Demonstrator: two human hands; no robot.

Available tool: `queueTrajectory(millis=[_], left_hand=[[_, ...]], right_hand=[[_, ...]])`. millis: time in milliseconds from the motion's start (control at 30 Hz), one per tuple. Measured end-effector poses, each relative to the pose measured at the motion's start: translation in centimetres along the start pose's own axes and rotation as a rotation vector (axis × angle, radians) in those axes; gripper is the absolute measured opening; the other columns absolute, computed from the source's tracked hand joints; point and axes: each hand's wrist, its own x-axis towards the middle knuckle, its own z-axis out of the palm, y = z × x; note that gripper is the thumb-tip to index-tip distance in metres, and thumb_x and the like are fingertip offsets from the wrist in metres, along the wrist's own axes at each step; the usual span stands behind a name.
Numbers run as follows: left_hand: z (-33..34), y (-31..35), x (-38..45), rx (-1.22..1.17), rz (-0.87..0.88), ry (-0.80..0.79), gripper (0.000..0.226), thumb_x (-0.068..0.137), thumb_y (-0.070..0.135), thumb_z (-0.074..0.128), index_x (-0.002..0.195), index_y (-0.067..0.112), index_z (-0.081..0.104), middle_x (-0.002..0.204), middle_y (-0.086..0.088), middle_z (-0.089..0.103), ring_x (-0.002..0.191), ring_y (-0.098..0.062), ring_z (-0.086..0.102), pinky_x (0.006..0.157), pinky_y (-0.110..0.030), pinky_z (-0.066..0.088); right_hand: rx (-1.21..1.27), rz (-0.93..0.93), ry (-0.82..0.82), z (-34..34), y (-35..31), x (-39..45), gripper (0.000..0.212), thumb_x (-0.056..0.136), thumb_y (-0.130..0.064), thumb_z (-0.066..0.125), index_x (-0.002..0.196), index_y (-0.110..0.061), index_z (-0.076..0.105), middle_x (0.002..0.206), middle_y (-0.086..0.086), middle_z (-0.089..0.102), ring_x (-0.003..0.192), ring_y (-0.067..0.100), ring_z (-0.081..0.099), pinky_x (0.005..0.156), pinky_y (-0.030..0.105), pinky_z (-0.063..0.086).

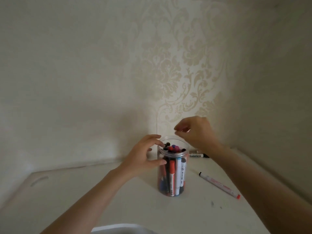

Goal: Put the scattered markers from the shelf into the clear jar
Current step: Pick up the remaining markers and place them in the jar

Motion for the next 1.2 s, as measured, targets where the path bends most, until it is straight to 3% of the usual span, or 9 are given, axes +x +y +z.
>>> queueTrajectory(millis=[100, 200, 267, 467, 567, 700, 967, 1033, 1200], left_hand=[[-0.3, 0.1, 0.5, 0.037, -0.007, -0.057, 0.053, 0.072, 0.021, 0.085, 0.116, 0.033, 0.057, 0.136, 0.01, 0.049, 0.122, -0.001, 0.051, 0.098, -0.027, 0.049], [0.0, -0.1, 0.8, 0.07, -0.035, -0.087, 0.04, 0.072, 0.028, 0.084, 0.102, 0.034, 0.058, 0.141, 0.012, 0.045, 0.13, 0.002, 0.042, 0.106, -0.031, 0.044], [0.9, -0.2, 0.9, 0.105, -0.017, -0.061, 0.037, 0.068, 0.04, 0.082, 0.094, 0.031, 0.057, 0.141, 0.013, 0.043, 0.135, -0.003, 0.038, 0.11, -0.033, 0.036], [3.0, 1.2, 1.2, 0.142, 0.015, -0.024, 0.058, 0.065, 0.04, 0.086, 0.11, 0.032, 0.049, 0.14, 0.013, 0.043, 0.135, -0.006, 0.038, 0.111, -0.03, 0.032], [2.2, 1.1, 1.6, 0.05, -0.098, -0.072, 0.084, 0.063, 0.042, 0.088, 0.133, 0.036, 0.042, 0.141, 0.017, 0.046, 0.131, -0.003, 0.045, 0.108, -0.025, 0.036], [3.1, 0.9, 1.4, -0.023, -0.11, -0.067, 0.078, 0.062, 0.039, 0.089, 0.129, 0.036, 0.049, 0.13, 0.023, 0.051, 0.122, -0.001, 0.053, 0.104, -0.03, 0.048], [4.0, 1.3, 0.7, 0.039, -0.025, -0.016, 0.071, 0.061, 0.05, 0.085, 0.122, 0.035, 0.053, 0.124, 0.029, 0.042, 0.116, 0.003, 0.049, 0.099, -0.032, 0.049], [3.7, 1.3, 0.9, 0.079, -0.006, -0.055, 0.071, 0.063, 0.052, 0.084, 0.124, 0.034, 0.053, 0.13, 0.024, 0.04, 0.121, 0.001, 0.045, 0.103, -0.035, 0.047], [2.7, 1.9, 2.7, 0.232, 0.086, -0.266, 0.068, 0.065, 0.053, 0.083, 0.125, 0.035, 0.058, 0.15, 0.019, 0.034, 0.139, -0.003, 0.026, 0.113, -0.029, 0.028]], right_hand=[[-0.035, 0.148, 0.172, -1.8, 5.6, -2.6, 0.009, 0.08, -0.018, 0.069, 0.09, -0.019, 0.068, 0.078, -0.006, 0.067, 0.069, 0.009, 0.063, 0.069, 0.014, 0.049], [-0.364, 0.436, -0.31, 0.8, 12.8, -8.2, 0.042, 0.079, -0.045, 0.066, 0.113, -0.022, 0.059, 0.106, 0.0, 0.063, 0.099, 0.019, 0.06, 0.088, 0.034, 0.047], [-0.405, 0.484, -0.414, 2.9, 15.8, -11.8, 0.051, 0.079, -0.056, 0.061, 0.121, -0.028, 0.051, 0.116, -0.001, 0.057, 0.108, 0.019, 0.056, 0.093, 0.038, 0.046], [-0.237, 0.421, -0.168, 2.6, 17.0, -13.9, 0.021, 0.085, -0.018, 0.065, 0.106, -0.019, 0.066, 0.098, 0.0, 0.069, 0.086, 0.017, 0.063, 0.073, 0.023, 0.045], [0.049, 0.422, 0.158, -2.1, 14.6, -10.6, 0.011, 0.077, -0.023, 0.076, 0.086, -0.022, 0.071, 0.068, -0.006, 0.069, 0.063, 0.011, 0.062, 0.056, 0.013, 0.044], [0.278, 0.176, 0.433, -7.7, 7.4, -5.7, 0.015, 0.08, -0.026, 0.071, 0.094, -0.027, 0.071, 0.073, -0.005, 0.071, 0.062, -0.001, 0.066, 0.061, 0.008, 0.048], [-0.035, -0.091, 0.168, -4.1, 2.0, -1.5, 0.02, 0.082, -0.026, 0.069, 0.102, -0.021, 0.069, 0.076, -0.015, 0.064, 0.07, -0.002, 0.063, 0.072, 0.005, 0.049], [-0.081, -0.087, 0.132, -3.3, 2.5, -1.3, 0.02, 0.083, -0.027, 0.067, 0.103, -0.022, 0.069, 0.077, -0.014, 0.064, 0.069, -0.001, 0.062, 0.073, 0.014, 0.053], [-0.112, -0.043, 0.072, -2.7, 2.3, 0.4, 0.021, 0.084, -0.026, 0.068, 0.104, -0.018, 0.07, 0.09, -0.003, 0.072, 0.065, -0.001, 0.059, 0.065, 0.003, 0.039]])
